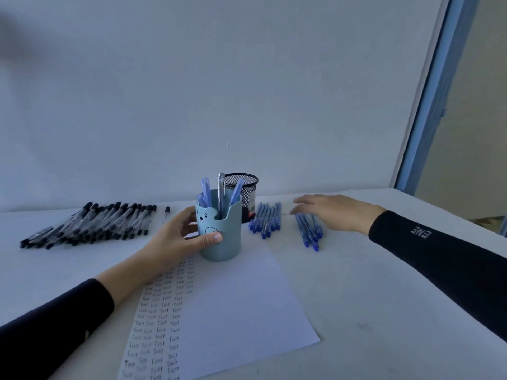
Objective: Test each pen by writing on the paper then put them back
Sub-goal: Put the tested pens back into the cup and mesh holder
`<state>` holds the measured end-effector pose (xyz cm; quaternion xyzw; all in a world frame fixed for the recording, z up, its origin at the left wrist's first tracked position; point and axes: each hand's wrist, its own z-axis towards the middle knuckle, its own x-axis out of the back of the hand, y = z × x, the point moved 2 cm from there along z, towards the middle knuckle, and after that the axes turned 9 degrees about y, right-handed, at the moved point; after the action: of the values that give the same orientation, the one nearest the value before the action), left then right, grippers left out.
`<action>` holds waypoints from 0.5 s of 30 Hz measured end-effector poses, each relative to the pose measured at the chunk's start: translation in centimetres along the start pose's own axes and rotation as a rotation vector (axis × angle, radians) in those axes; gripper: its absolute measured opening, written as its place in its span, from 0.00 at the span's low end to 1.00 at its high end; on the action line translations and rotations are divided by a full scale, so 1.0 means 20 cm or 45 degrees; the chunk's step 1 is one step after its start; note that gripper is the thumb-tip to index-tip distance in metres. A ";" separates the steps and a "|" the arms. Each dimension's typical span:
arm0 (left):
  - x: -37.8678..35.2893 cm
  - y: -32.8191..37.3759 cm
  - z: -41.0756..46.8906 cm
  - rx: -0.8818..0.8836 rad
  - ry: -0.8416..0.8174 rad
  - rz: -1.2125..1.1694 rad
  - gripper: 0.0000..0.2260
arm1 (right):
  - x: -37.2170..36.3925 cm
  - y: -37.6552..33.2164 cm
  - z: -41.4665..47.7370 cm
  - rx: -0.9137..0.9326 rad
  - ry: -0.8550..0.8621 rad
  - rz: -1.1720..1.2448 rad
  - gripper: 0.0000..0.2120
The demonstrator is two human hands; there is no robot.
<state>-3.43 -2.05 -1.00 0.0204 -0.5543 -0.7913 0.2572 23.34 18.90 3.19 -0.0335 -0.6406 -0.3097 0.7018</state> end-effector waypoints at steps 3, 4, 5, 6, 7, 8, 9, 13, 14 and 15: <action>0.00 0.00 0.01 -0.011 -0.012 -0.017 0.32 | -0.03 -0.01 -0.07 0.129 -0.109 -0.019 0.47; -0.01 0.00 0.01 -0.016 -0.015 -0.021 0.32 | -0.03 -0.02 -0.07 0.155 -0.101 -0.006 0.45; -0.01 0.00 0.00 -0.020 -0.015 -0.022 0.32 | -0.03 -0.02 -0.06 0.158 -0.090 0.013 0.41; -0.01 0.00 0.00 -0.025 -0.013 -0.023 0.32 | -0.01 -0.04 -0.04 0.146 -0.087 0.040 0.34; -0.01 0.01 0.00 -0.030 -0.010 -0.025 0.32 | 0.00 -0.04 -0.03 0.124 -0.090 0.080 0.27; -0.01 0.01 0.00 -0.030 -0.009 -0.029 0.32 | 0.01 -0.05 -0.01 0.093 -0.103 0.147 0.21; -0.01 0.01 0.00 -0.030 -0.009 -0.033 0.32 | 0.03 -0.06 0.01 0.055 -0.130 0.236 0.17; -0.02 0.03 -0.01 -0.026 -0.015 -0.050 0.34 | 0.10 -0.11 0.07 -0.072 -0.291 0.485 0.19; -0.02 0.03 -0.01 -0.025 -0.013 -0.052 0.33 | 0.10 -0.13 0.09 -0.088 -0.303 0.513 0.19; -0.02 0.03 -0.01 -0.022 -0.009 -0.052 0.32 | 0.10 -0.14 0.10 -0.101 -0.299 0.539 0.18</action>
<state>-2.79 -2.17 -0.69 0.0267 -0.5478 -0.8013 0.2392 20.25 16.82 4.35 -0.2302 -0.6840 -0.1746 0.6698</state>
